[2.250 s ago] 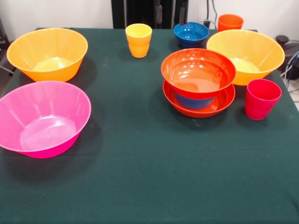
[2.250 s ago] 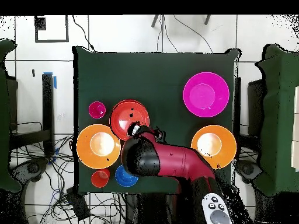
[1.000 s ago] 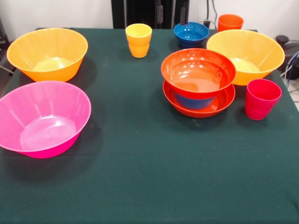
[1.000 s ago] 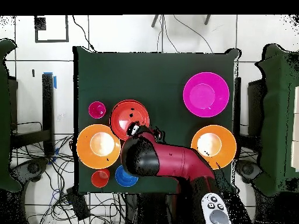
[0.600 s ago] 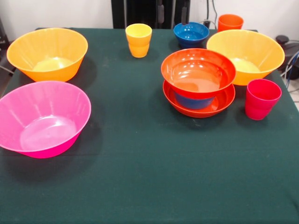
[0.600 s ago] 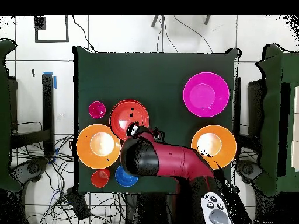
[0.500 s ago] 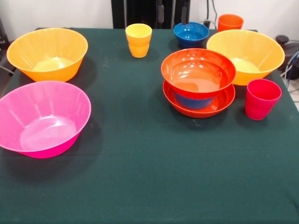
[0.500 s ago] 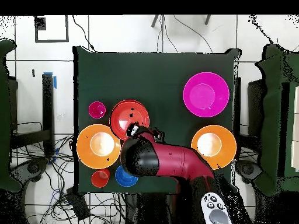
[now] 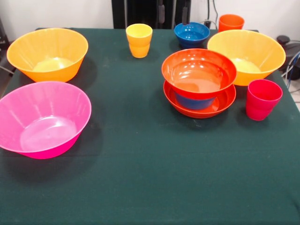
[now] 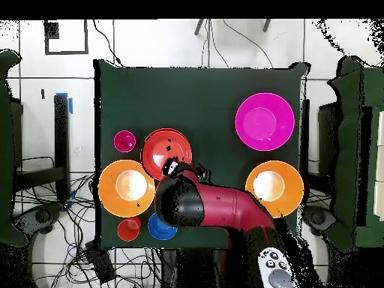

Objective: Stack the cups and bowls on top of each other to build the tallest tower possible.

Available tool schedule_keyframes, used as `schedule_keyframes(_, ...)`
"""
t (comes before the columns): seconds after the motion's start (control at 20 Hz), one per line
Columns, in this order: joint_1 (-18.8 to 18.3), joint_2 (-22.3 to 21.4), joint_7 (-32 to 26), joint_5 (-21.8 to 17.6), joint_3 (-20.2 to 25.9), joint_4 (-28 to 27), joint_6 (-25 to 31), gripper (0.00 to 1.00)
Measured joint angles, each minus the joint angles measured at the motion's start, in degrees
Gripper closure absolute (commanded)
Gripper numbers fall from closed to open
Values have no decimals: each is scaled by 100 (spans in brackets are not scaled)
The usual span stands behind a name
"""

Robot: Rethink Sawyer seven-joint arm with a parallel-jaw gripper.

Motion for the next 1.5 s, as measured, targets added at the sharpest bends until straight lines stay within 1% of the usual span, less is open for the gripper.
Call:
schedule_keyframes(0.3, 115, 0, 0, 0, -8, 7, 0, 0)
schedule_keyframes(0.7, 745, -11, 0, 1, -196, 62, 0, 0)
schedule_keyframes(0.75, 927, -12, 0, 1, -279, 107, -1, 0)
schedule_keyframes(1.0, 1260, -15, 0, 6, -445, 250, 0, 0)
schedule_keyframes(1.5, 1609, -15, 0, 83, -788, 449, -1, 0)
